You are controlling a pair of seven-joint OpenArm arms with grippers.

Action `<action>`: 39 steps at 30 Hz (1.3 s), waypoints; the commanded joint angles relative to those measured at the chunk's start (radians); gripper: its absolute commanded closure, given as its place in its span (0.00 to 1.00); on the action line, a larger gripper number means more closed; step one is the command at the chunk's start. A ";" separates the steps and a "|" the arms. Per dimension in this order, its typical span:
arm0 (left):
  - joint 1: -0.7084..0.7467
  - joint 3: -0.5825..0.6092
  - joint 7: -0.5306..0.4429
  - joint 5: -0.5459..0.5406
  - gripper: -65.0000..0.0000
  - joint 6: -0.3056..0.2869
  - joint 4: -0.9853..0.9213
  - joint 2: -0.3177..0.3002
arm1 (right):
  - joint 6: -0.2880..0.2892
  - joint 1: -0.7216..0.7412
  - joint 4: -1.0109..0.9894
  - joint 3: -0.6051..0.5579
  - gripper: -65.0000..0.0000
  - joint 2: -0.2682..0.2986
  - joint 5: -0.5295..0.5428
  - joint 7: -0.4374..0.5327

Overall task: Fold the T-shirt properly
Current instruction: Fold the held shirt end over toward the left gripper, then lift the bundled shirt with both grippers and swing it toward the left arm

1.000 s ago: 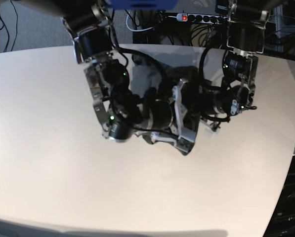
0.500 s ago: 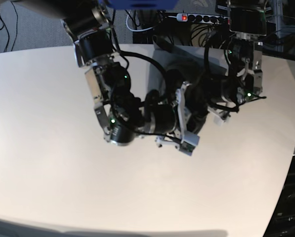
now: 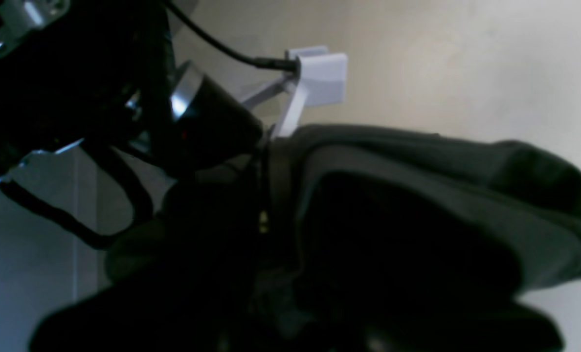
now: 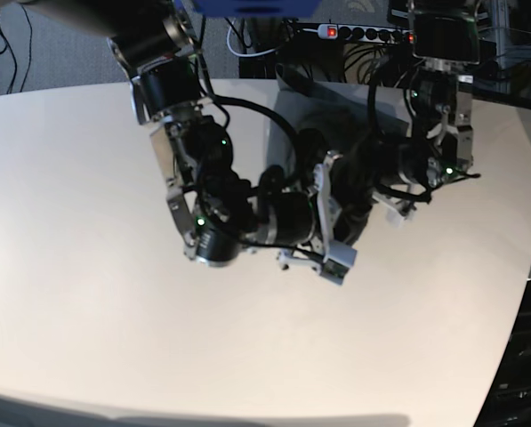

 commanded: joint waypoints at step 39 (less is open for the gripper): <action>0.006 -0.396 0.182 -0.205 0.97 0.011 0.317 -0.050 | 0.003 0.033 -0.004 0.001 0.99 0.015 0.017 0.035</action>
